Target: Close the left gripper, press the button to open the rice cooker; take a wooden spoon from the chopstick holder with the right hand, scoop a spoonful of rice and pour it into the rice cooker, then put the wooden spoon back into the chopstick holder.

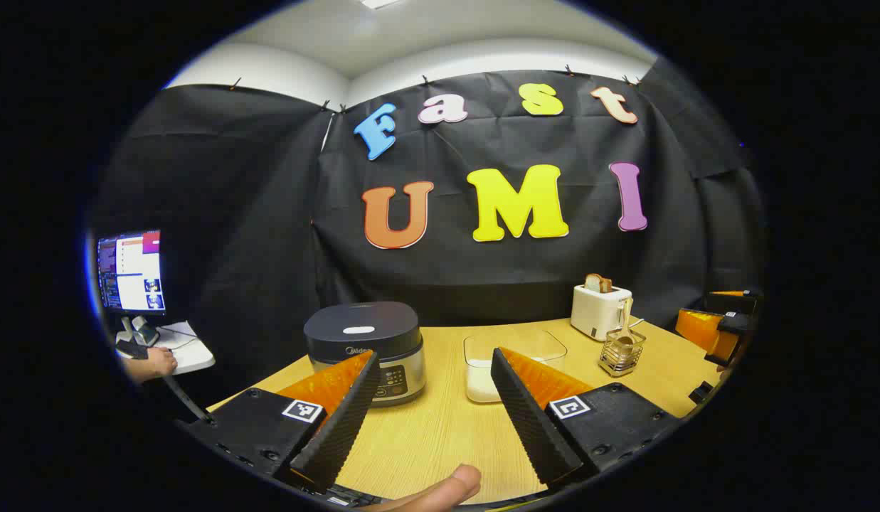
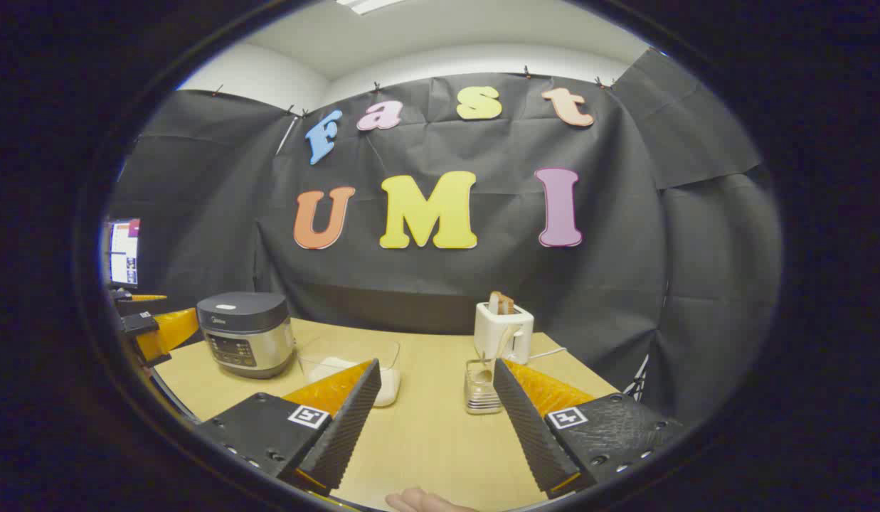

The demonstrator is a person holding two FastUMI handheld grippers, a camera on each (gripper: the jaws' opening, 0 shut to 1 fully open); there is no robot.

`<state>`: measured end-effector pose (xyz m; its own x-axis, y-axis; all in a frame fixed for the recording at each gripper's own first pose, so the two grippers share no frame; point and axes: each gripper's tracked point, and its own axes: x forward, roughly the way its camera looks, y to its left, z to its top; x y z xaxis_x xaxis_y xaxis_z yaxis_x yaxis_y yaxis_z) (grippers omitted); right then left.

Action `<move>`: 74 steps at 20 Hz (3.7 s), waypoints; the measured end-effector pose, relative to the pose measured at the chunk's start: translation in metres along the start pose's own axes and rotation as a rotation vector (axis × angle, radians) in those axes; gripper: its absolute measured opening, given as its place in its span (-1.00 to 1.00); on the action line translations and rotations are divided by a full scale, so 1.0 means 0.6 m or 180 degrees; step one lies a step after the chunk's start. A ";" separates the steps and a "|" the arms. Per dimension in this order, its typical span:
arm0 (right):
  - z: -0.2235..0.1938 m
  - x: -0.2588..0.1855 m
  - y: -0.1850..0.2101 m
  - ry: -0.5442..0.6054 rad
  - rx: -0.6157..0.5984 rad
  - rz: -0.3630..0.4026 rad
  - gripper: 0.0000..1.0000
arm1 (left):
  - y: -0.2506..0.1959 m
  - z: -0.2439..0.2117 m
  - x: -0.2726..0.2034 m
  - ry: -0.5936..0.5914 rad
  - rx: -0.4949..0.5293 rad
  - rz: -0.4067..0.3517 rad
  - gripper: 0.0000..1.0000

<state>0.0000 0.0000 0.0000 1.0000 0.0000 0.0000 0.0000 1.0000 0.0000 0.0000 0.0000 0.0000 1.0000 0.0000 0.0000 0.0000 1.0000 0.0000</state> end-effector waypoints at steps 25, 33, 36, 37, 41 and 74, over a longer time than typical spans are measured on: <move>-0.020 0.023 0.021 0.0026 -0.0188 0.0141 0.90 | 0.112 0.014 0.101 0.0086 -0.0200 0.0224 0.94; -0.045 0.037 0.007 0.0096 -0.0128 0.0153 0.90 | 0.121 0.025 0.221 0.0535 -0.0053 -0.0054 -0.42; -0.058 0.041 0.003 0.0102 -0.0190 0.0144 0.94 | 0.147 0.010 0.274 0.0742 -0.0135 -0.0012 -0.75; -0.062 0.041 0.003 0.0113 -0.0183 0.0149 0.94 | 0.149 0.001 0.289 0.0841 -0.0216 -0.0019 -0.88; -0.078 0.045 -0.001 0.0191 -0.0119 0.0189 0.94 | 0.157 -0.045 0.330 0.1221 -0.0369 -0.0065 -0.94; -0.090 0.012 -0.022 0.0200 -0.0050 0.0226 0.90 | 0.139 0.115 0.259 0.0470 0.0093 0.0193 -0.53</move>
<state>0.0073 -0.0133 -0.0537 0.9955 0.0703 -0.0632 -0.0713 0.9974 -0.0134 0.1553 0.0835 0.0687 0.9873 0.0625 -0.1462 -0.0582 0.9977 0.0335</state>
